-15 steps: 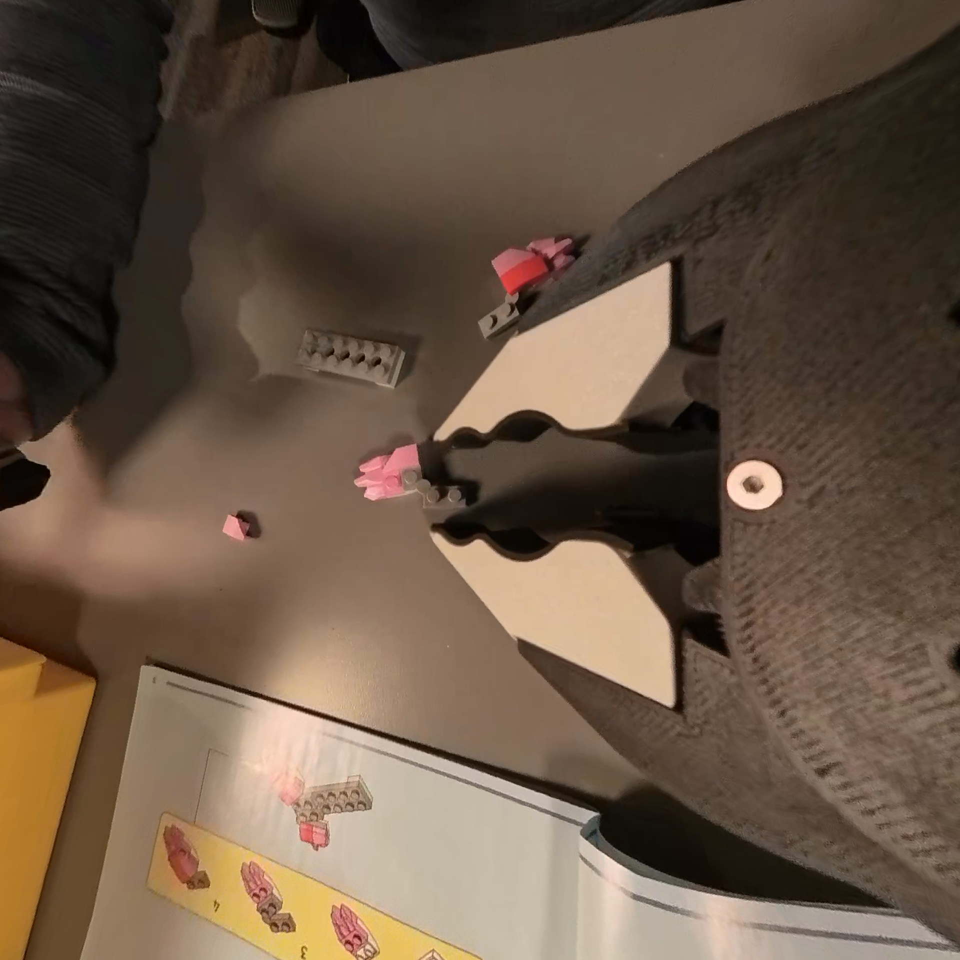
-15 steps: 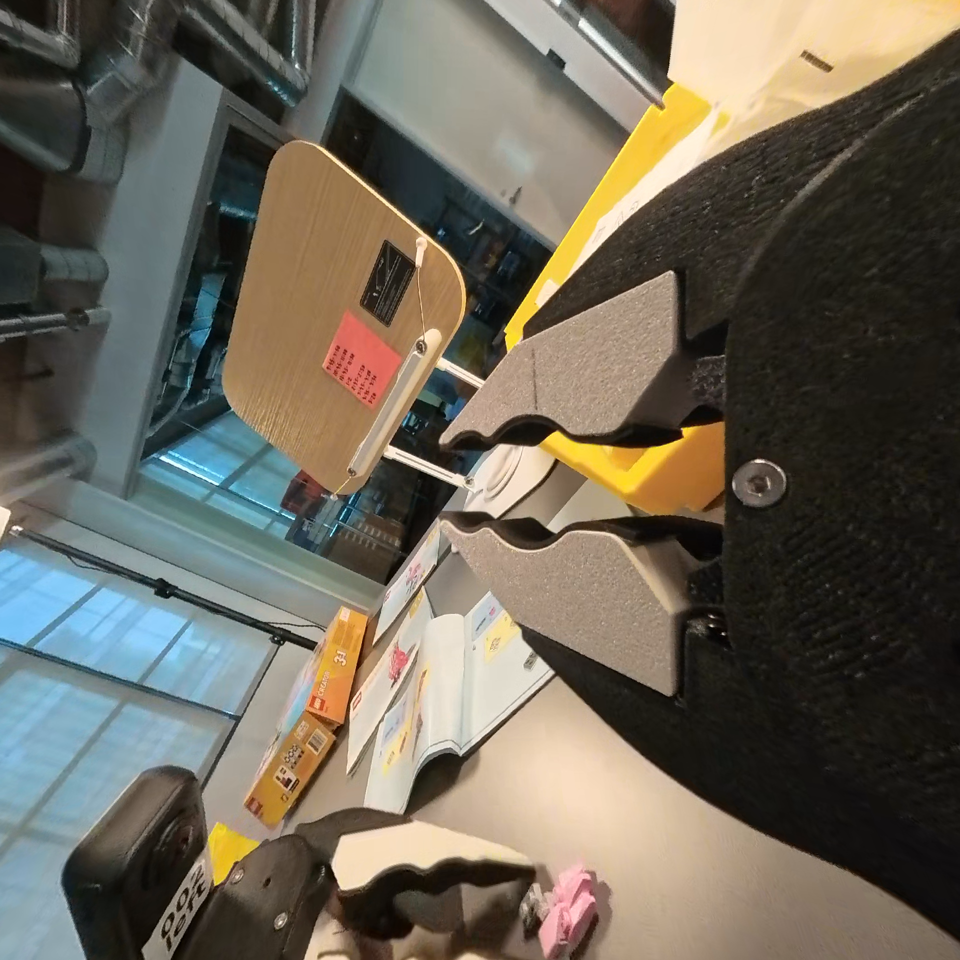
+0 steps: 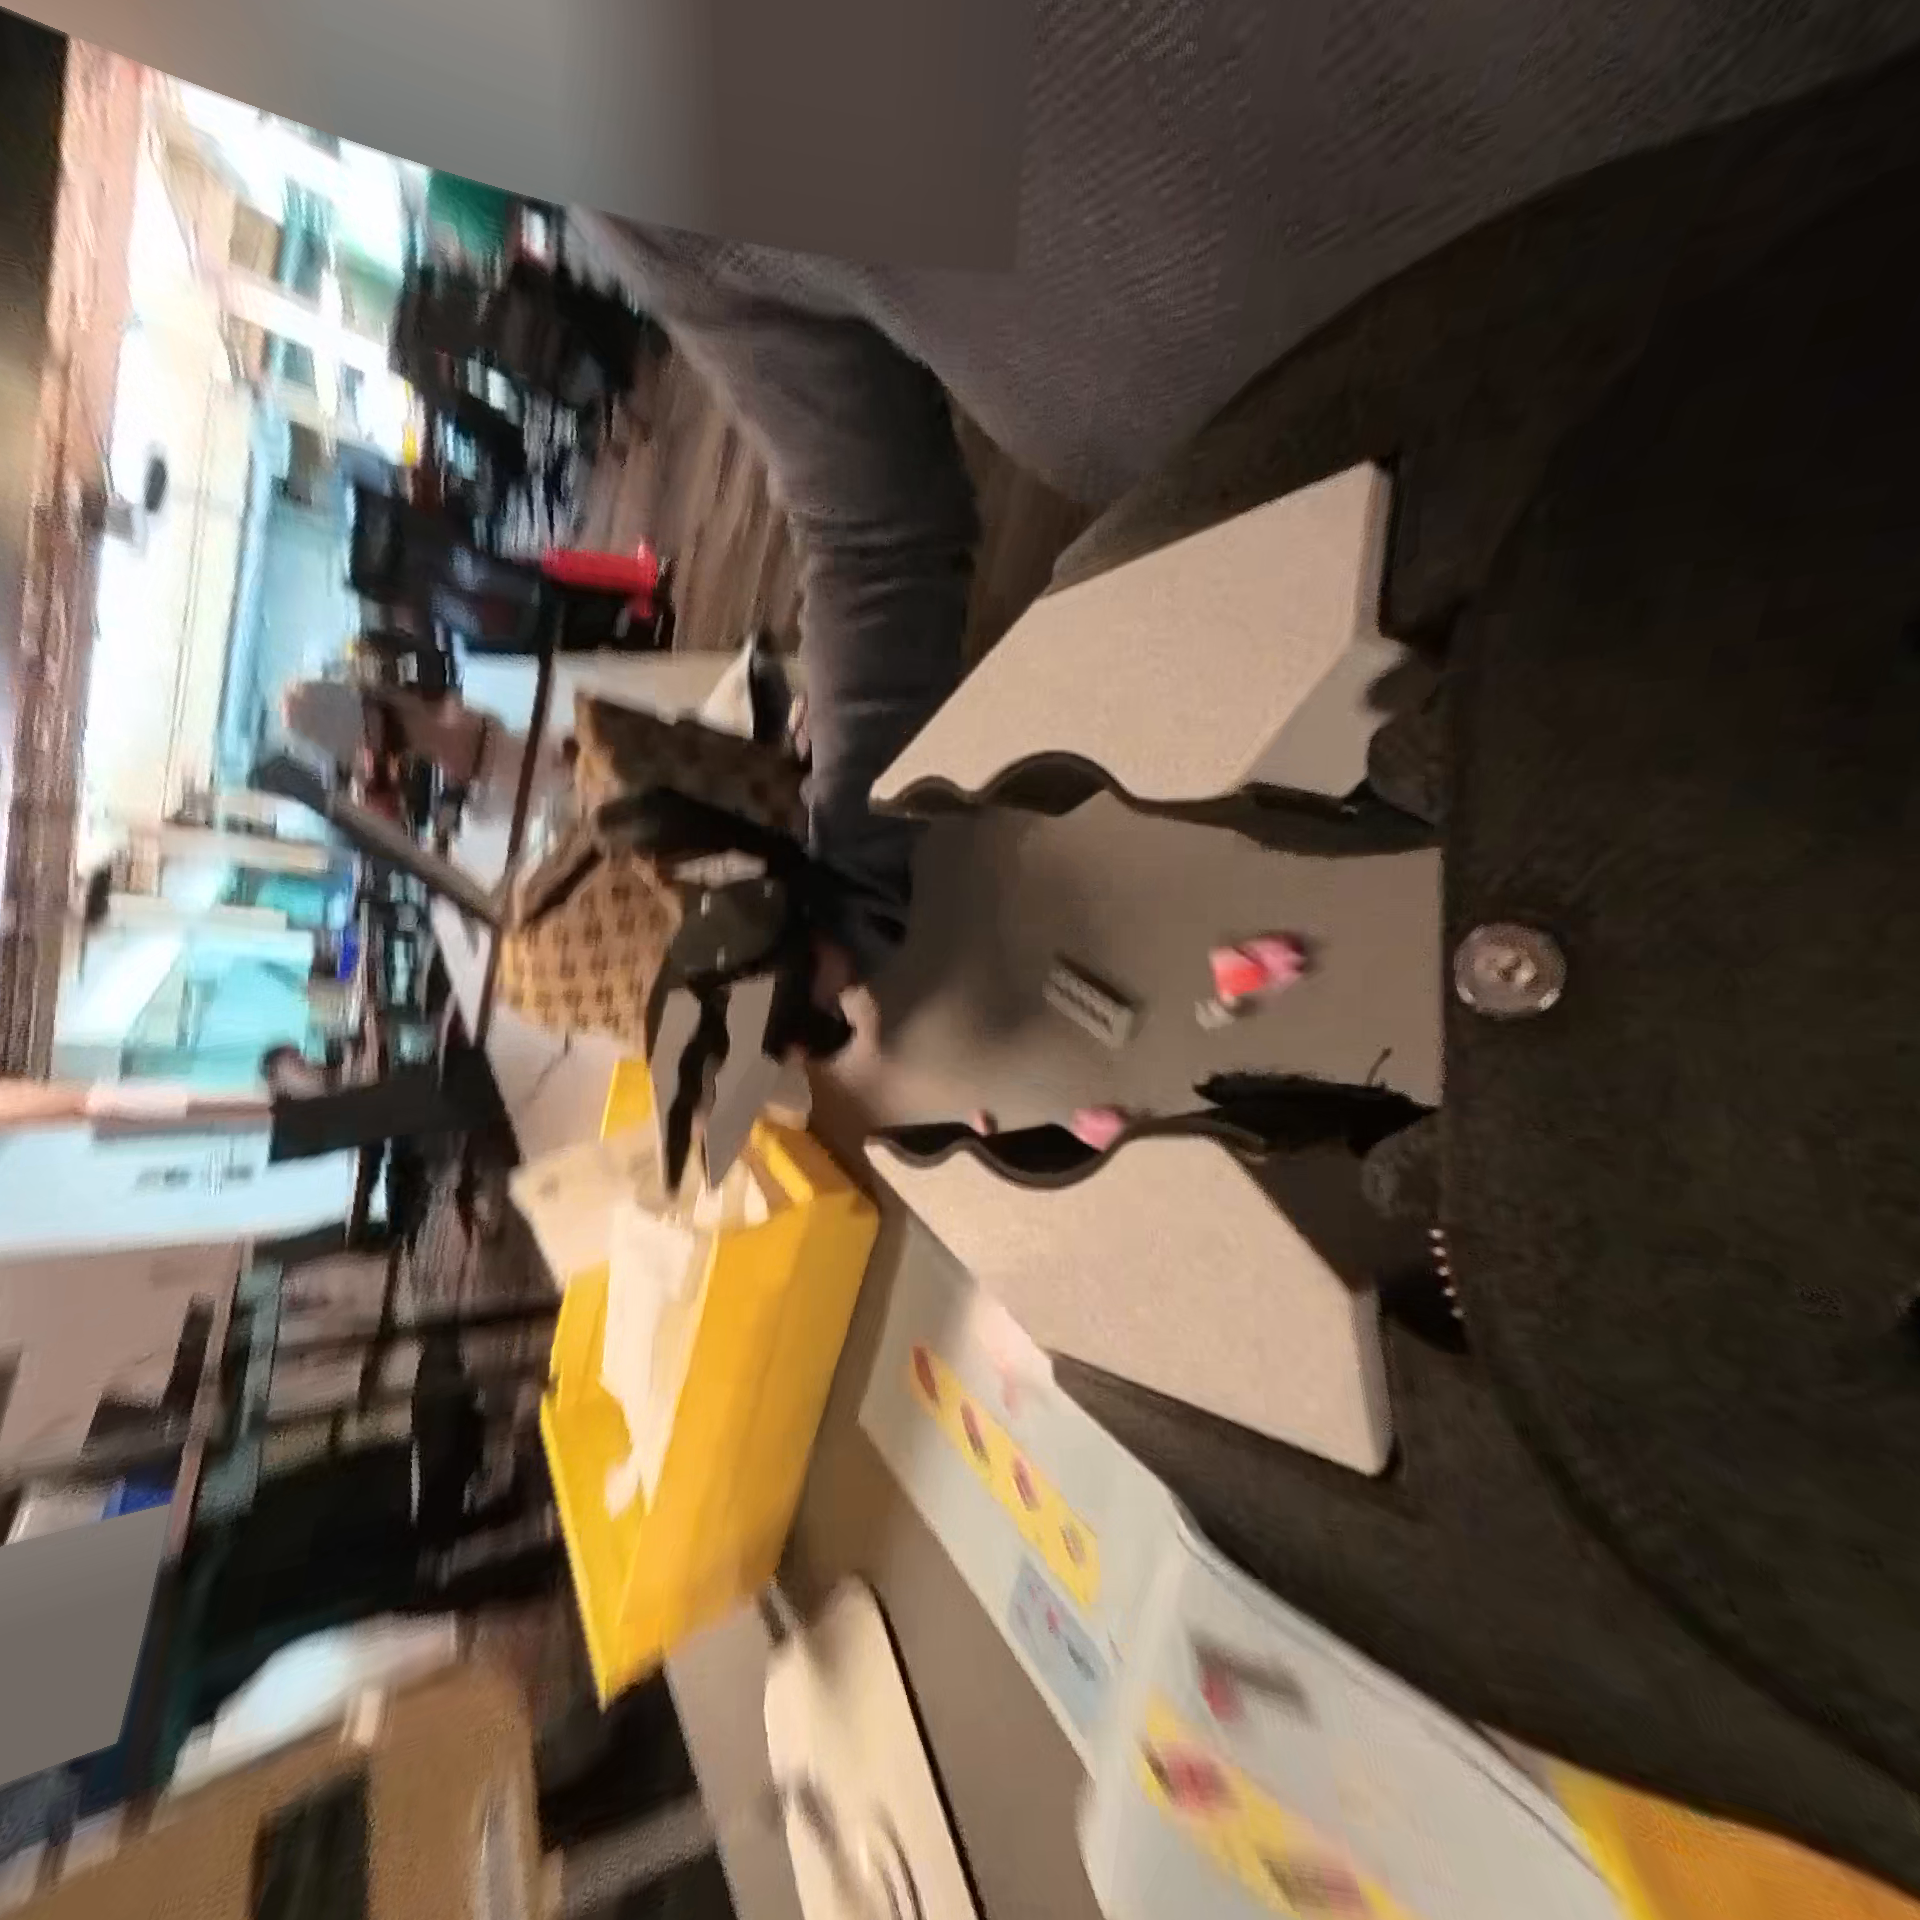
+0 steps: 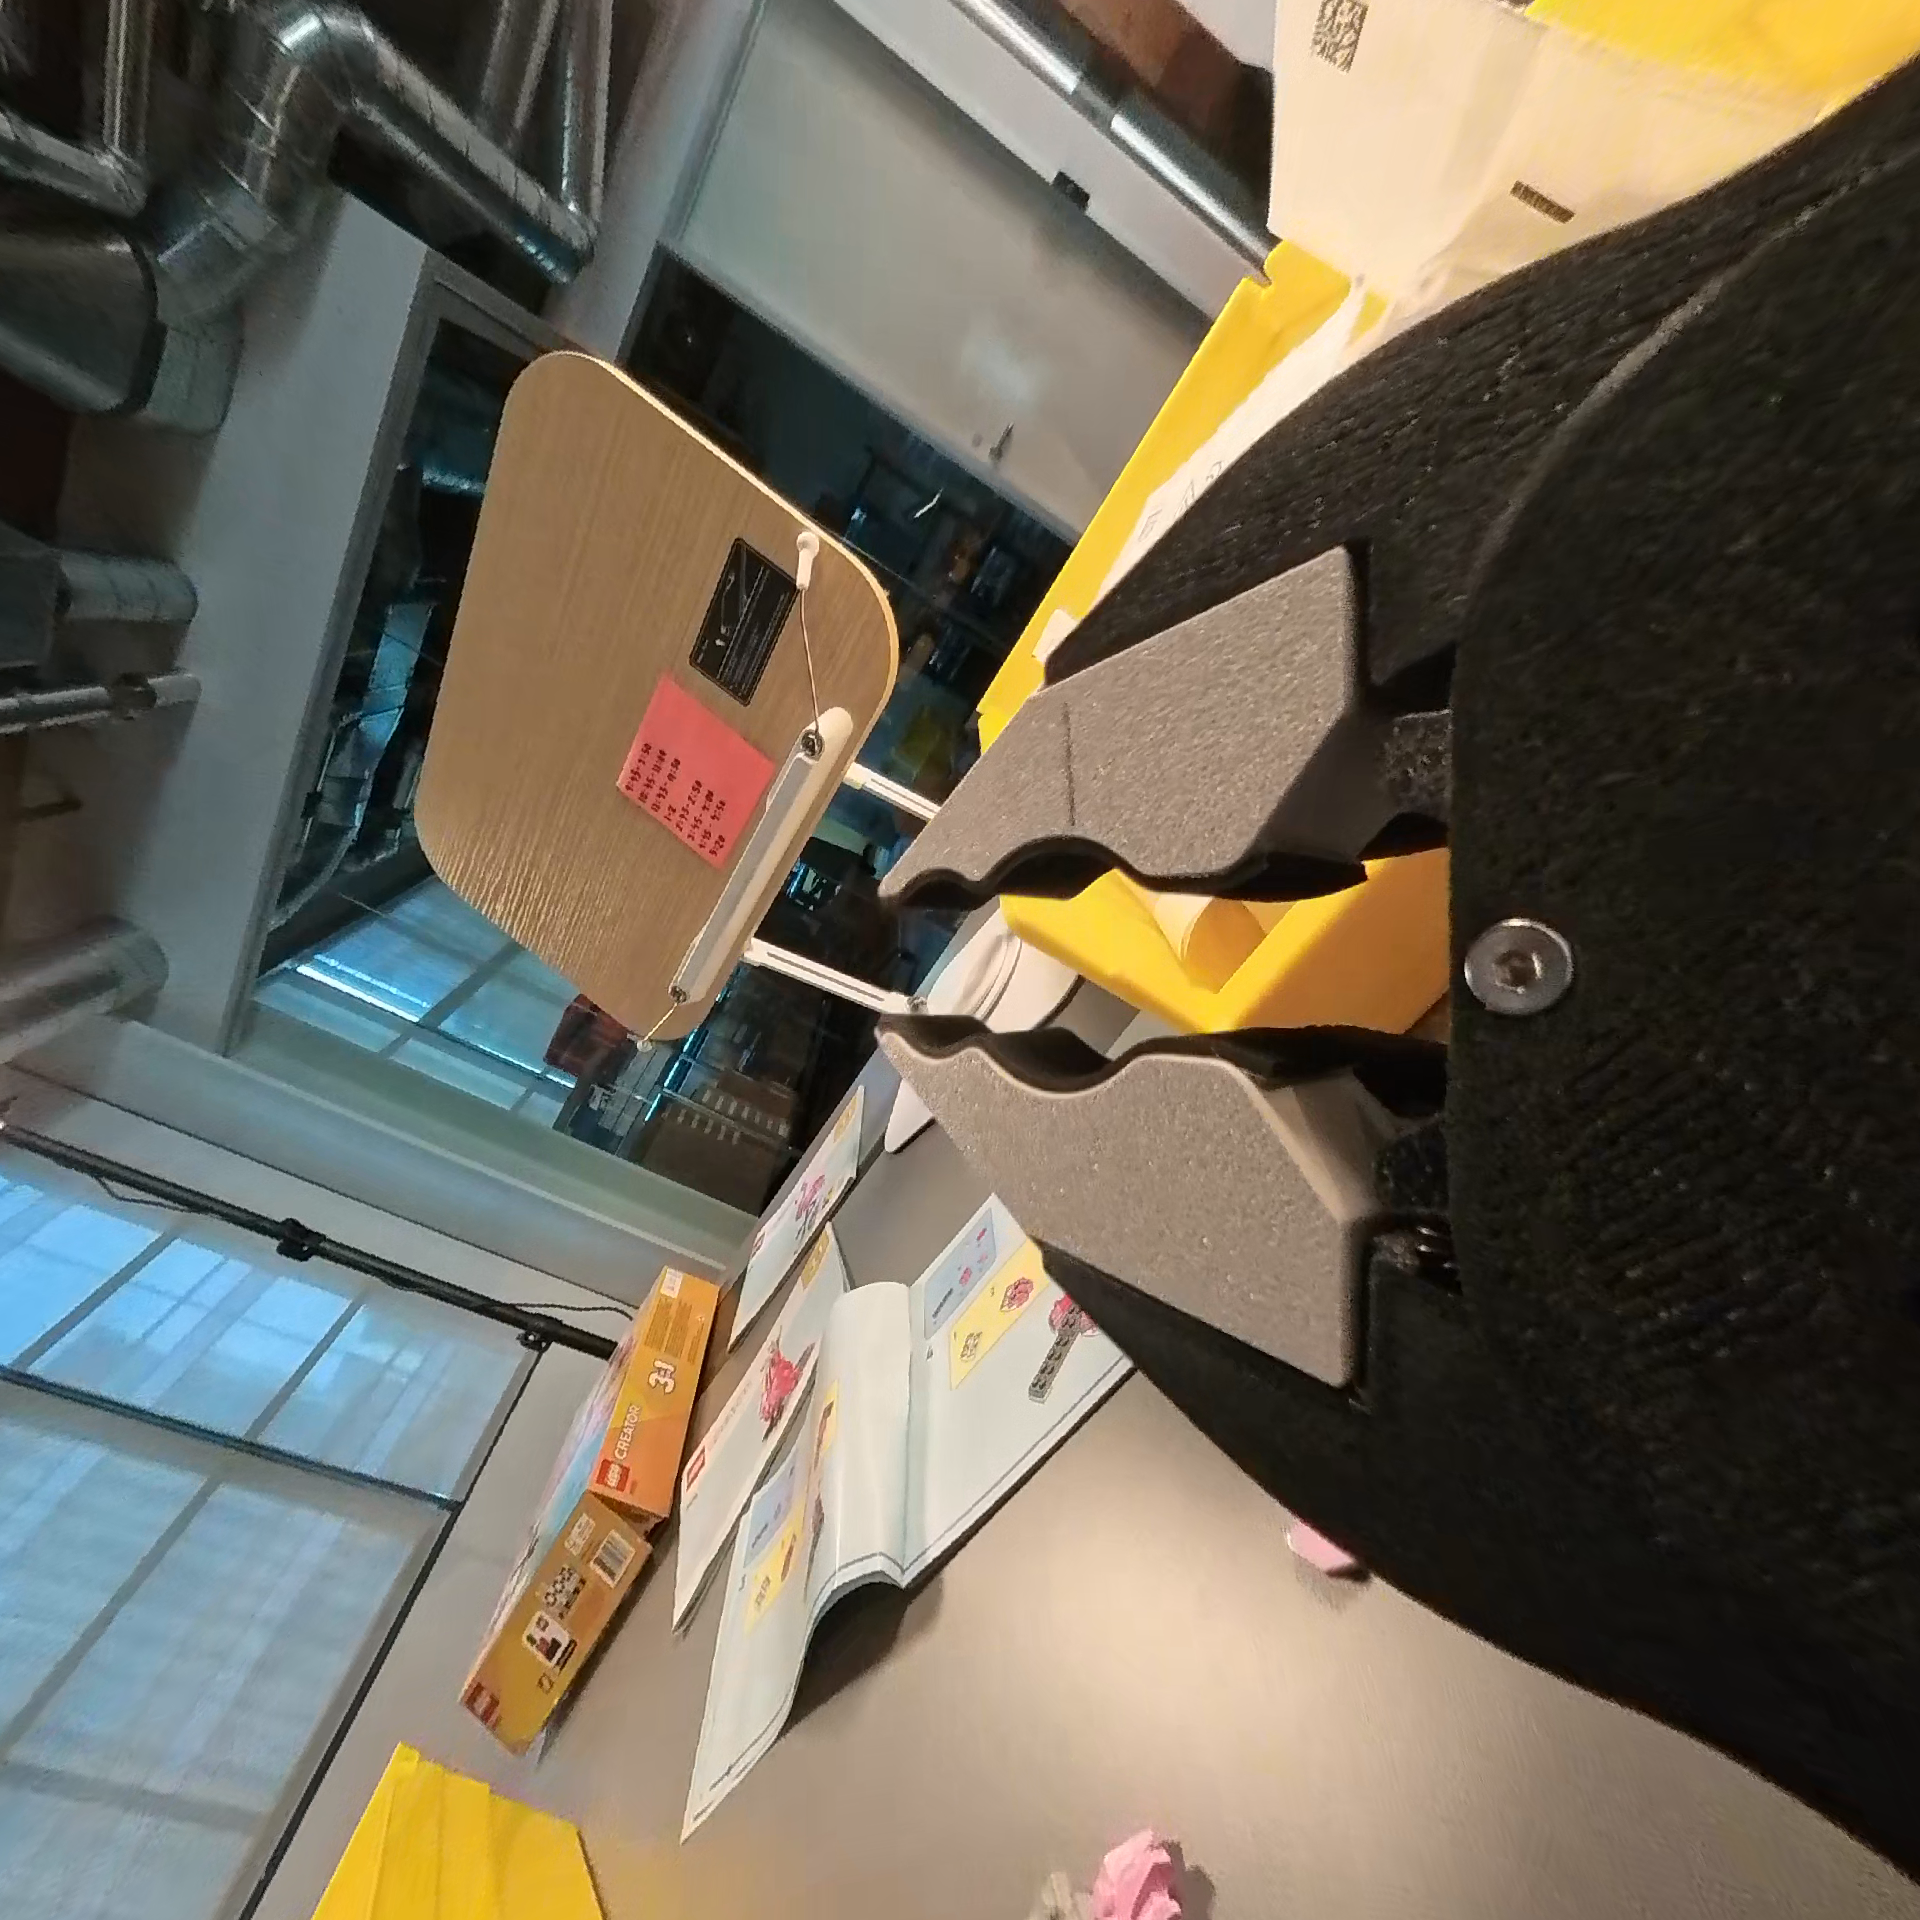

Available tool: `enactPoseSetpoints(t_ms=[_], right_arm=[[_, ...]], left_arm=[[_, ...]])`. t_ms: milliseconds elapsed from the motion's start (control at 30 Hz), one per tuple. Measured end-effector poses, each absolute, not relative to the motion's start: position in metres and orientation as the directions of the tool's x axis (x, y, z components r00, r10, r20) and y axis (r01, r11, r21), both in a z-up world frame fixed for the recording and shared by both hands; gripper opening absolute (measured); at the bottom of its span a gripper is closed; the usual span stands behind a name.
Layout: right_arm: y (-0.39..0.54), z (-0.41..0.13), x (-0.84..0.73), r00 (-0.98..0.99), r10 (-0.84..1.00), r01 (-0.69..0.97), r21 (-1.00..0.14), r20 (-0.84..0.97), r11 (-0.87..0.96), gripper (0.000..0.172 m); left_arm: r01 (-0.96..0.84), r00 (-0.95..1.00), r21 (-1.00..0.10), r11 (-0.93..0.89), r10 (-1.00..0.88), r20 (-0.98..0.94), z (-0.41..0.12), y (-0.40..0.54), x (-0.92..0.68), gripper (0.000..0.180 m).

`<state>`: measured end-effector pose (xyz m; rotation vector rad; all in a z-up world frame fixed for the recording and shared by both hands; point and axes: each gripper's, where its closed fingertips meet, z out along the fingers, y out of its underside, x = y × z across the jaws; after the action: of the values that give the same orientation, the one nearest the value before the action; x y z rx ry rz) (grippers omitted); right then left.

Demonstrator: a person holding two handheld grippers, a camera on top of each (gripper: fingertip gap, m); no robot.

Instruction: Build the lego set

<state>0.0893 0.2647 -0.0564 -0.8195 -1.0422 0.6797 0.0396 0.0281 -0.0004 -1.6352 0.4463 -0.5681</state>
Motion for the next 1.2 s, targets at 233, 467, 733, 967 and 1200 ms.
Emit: enactPoseSetpoints(t_ms=[233,467,733,967,1200], right_arm=[[0.266,-0.060,0.085,0.353,0.803,-0.077,-0.840,0.481,0.537,0.015],[0.268,-0.062,0.084,0.349,0.810,-0.069,-0.849,0.471,0.524,0.014],[0.268,-0.064,0.083,0.344,0.807,-0.055,-0.848,0.480,0.528,0.013],[0.267,-0.067,0.081,0.329,0.807,-0.042,-0.846,0.490,0.531,0.010],[0.266,-0.069,0.080,0.319,0.811,-0.035,-0.849,0.491,0.528,0.007]], left_arm=[[0.049,0.994,-0.877,-0.478,0.106,-0.003,-0.004,-0.049,-0.166,0.032],[0.072,0.994,-0.551,-0.831,0.013,0.109,-0.096,-0.064,-0.205,0.000],[0.095,0.995,-0.347,-0.933,0.077,0.065,-0.136,-0.058,-0.226,0.013],[0.219,0.959,-0.160,-0.962,0.182,0.219,-0.149,-0.075,-0.209,0.016],[0.260,0.959,-0.043,-0.965,0.253,0.125,-0.154,-0.097,-0.228,0.016]])
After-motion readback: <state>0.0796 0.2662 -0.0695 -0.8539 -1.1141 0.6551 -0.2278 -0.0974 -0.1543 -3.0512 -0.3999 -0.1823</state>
